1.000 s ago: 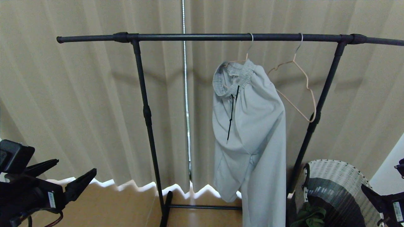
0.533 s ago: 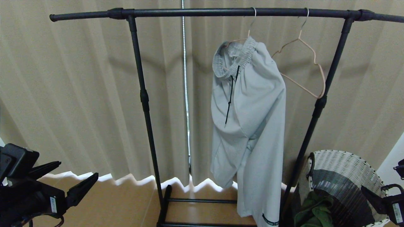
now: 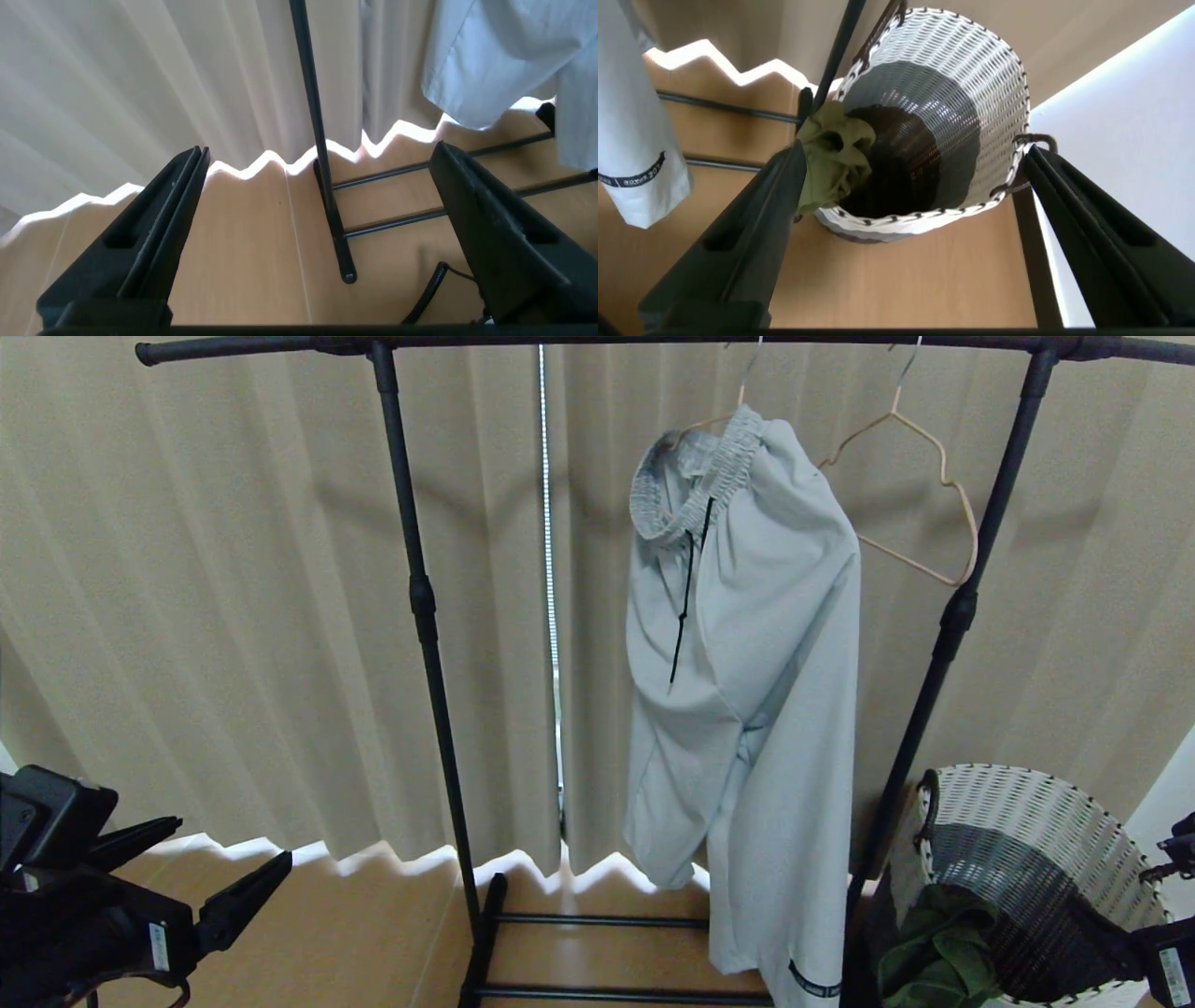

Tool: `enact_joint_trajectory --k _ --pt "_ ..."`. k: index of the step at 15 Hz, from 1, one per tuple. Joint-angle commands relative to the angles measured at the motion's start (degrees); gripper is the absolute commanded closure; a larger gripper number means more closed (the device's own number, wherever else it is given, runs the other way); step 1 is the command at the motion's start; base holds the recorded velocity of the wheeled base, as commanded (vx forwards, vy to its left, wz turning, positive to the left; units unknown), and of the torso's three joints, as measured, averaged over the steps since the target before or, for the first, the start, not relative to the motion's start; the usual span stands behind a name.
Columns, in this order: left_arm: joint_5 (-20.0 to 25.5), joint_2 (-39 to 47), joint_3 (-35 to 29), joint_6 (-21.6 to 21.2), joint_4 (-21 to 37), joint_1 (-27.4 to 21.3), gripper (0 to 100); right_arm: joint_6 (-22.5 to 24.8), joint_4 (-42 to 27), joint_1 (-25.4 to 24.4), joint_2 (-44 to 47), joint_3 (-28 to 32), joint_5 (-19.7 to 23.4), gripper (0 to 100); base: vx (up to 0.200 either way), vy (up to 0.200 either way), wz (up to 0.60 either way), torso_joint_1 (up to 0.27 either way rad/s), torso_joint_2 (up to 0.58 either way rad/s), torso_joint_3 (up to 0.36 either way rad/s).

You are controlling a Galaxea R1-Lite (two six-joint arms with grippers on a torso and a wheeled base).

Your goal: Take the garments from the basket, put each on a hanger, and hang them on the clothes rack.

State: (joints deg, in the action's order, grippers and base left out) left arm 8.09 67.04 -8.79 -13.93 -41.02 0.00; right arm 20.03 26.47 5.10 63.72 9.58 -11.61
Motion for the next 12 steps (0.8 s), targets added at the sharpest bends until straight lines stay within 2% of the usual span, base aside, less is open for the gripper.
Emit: enact_joint_trajectory --k 1,4,12 --pt "0.0 0.1 0.0 0.0 0.0 0.1 0 1.8 0.1 0.0 -0.2 -0.8 -0.2 0 0.000 0.000 0.00 0.000 0.00 0.000" --pt "0.0 0.4 0.4 0.3 0.0 0.4 0 3.2 0.3 0.0 -0.4 -1.3 -0.2 0 0.000 0.000 0.00 0.000 0.00 0.000" --pt "0.0 -0.1 0.7 0.0 0.0 0.1 0 3.3 0.4 0.0 -0.4 -1.7 0.0 0 0.000 0.000 0.00 0.000 0.00 0.000"
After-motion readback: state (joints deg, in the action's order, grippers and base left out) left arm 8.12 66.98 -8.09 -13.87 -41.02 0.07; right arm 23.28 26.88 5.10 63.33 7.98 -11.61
